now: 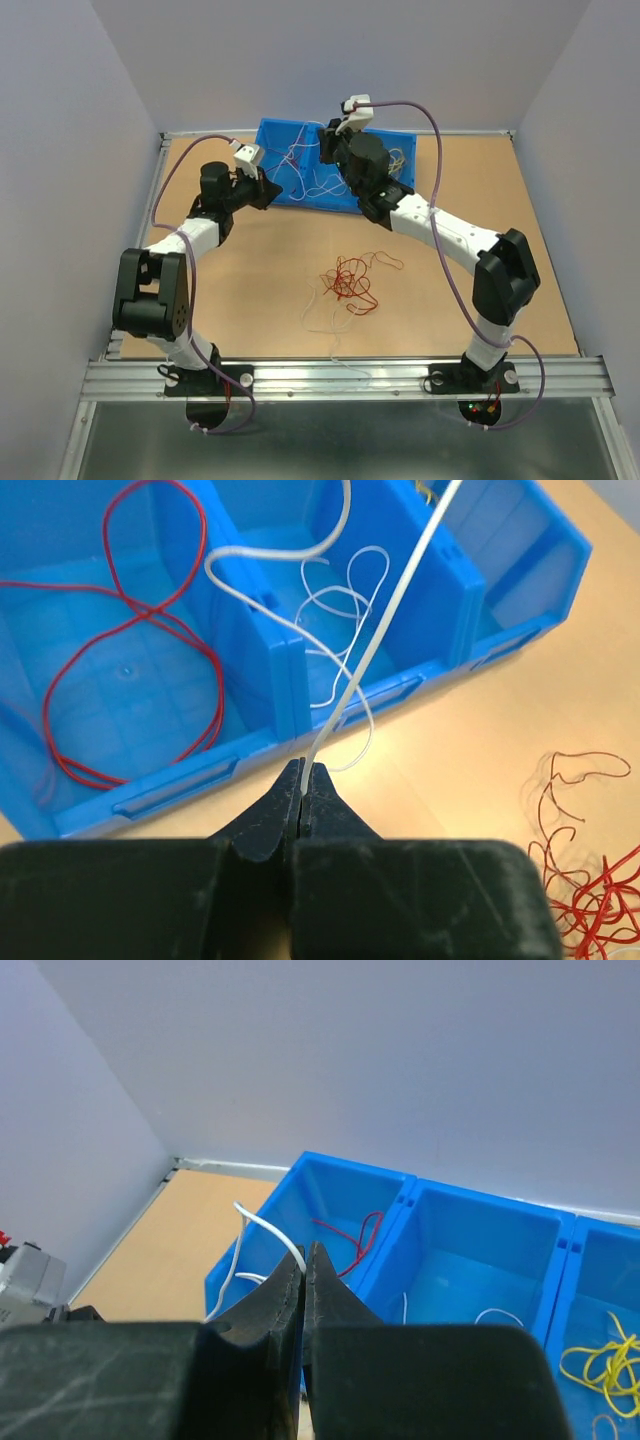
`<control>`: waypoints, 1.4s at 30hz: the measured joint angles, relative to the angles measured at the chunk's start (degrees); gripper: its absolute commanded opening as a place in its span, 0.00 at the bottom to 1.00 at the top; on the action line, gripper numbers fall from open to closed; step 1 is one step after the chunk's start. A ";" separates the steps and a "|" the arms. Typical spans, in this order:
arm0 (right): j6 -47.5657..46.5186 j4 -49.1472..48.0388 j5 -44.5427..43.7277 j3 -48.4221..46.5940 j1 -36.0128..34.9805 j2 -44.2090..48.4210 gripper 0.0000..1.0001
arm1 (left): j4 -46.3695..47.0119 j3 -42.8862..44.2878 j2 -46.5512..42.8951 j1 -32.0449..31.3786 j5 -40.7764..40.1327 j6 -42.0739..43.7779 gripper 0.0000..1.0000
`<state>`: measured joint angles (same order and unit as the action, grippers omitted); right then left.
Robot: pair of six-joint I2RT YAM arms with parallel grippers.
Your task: Untangle the cables
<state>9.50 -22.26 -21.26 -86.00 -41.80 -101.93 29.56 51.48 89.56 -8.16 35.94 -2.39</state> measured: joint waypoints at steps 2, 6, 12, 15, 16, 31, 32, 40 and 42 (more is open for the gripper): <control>0.50 1.53 -0.85 -1.70 0.76 -1.36 0.01 | -0.96 1.29 2.36 -0.52 -0.15 0.04 0.04; 2.21 4.35 -1.73 -1.95 2.80 -1.73 0.00 | -3.69 6.64 7.19 -3.58 -1.92 0.46 0.04; 3.82 5.38 -3.50 -1.95 6.21 -1.73 0.01 | -9.44 24.09 19.63 -8.68 -3.32 0.00 0.04; 4.07 5.33 -4.46 -2.05 6.97 -2.08 0.01 | -13.66 31.21 24.57 -9.77 -4.92 0.02 0.05; 4.22 5.29 -4.81 -2.21 7.02 -2.43 0.01 | -14.47 33.20 25.92 -10.08 -5.42 0.07 0.08; 5.70 7.28 -6.73 -2.73 8.96 -9.35 0.01 | -22.29 37.33 28.17 -14.78 -14.69 4.28 0.56; 5.88 7.41 -6.73 -2.73 9.33 -9.35 0.00 | -22.40 35.58 26.45 -14.64 -15.19 4.39 0.56; 6.99 7.54 -4.79 -2.78 10.29 -9.68 0.01 | -21.18 27.96 15.04 -13.22 -18.01 4.57 0.61; 7.23 7.87 -3.39 -3.78 10.29 -10.88 0.01 | -18.93 24.13 10.34 -12.33 -18.45 4.11 0.62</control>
<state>16.73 -14.39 -24.64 -89.78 -31.51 -112.81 10.63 75.61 99.90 -20.49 17.50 1.72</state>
